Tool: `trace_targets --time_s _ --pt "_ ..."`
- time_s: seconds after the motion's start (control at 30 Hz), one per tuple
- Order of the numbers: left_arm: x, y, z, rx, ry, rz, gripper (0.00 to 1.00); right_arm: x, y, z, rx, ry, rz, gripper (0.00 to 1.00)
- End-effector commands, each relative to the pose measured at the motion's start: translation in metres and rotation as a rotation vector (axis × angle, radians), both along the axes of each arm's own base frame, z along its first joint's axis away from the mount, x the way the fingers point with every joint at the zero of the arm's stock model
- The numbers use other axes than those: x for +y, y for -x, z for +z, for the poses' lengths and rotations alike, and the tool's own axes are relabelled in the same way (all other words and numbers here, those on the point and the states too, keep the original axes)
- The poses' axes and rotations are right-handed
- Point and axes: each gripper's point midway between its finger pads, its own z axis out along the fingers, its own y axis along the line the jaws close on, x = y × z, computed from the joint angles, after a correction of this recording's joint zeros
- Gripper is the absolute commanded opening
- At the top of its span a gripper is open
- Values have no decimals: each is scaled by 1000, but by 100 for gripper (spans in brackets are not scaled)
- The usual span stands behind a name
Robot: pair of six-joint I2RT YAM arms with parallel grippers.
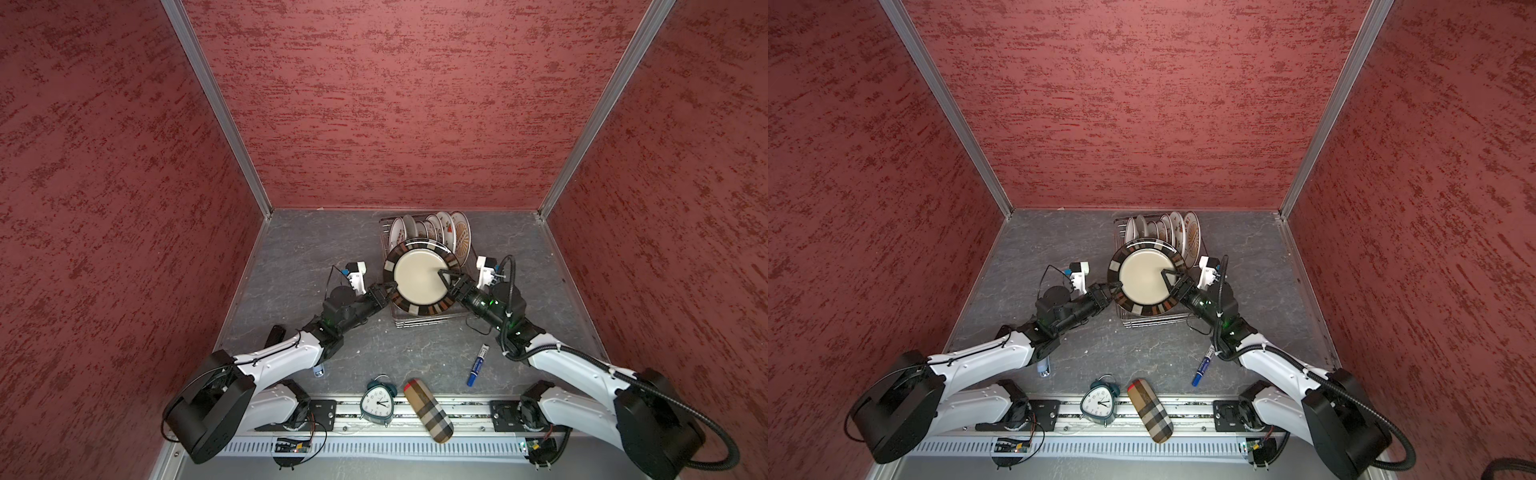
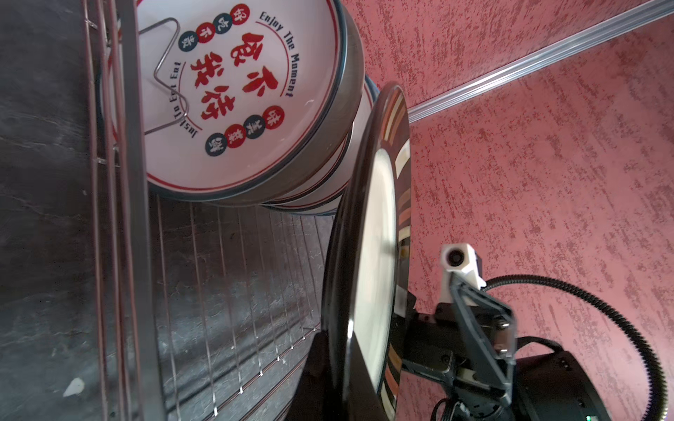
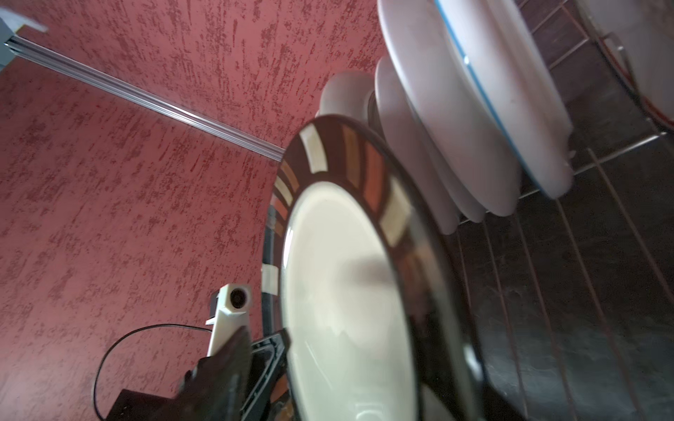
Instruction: Unload the plates from the dish rack
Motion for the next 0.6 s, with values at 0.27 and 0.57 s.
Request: trace_targets --time_s 0.27,0.57 --pt "13 10 43 -107 107 -26 0 24 9 46 -189 -66 144 99" --pt "40 12 49 -111 125 31 0 29 14 52 -261 -49 186 99"
